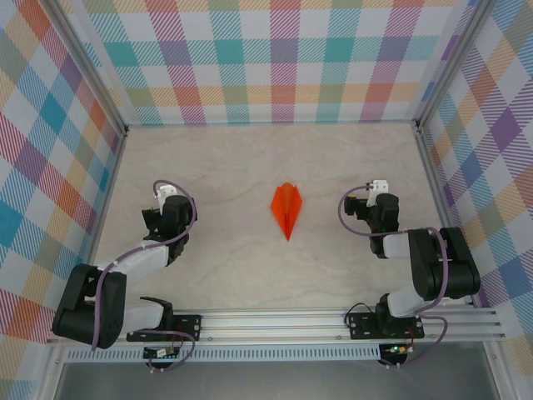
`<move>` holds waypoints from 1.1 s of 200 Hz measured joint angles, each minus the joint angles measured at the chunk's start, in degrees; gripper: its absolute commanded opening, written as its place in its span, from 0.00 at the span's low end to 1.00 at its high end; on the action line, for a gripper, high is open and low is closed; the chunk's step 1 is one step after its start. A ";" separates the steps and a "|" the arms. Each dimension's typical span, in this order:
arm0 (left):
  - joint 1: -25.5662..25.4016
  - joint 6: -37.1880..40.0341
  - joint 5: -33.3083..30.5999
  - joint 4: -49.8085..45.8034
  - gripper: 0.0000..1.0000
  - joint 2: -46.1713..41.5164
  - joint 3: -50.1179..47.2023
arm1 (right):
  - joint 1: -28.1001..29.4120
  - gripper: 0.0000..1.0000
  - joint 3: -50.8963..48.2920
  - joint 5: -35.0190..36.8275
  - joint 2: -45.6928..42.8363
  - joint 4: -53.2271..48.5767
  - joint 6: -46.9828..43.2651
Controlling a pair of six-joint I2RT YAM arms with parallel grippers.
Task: Fold a paper plane with a square sheet of paper (pick it up from the middle)
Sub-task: Reset both arms
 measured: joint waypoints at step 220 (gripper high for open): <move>7.50 5.81 23.63 26.03 1.00 16.98 -2.64 | 0.00 1.00 0.09 1.73 0.00 0.17 1.55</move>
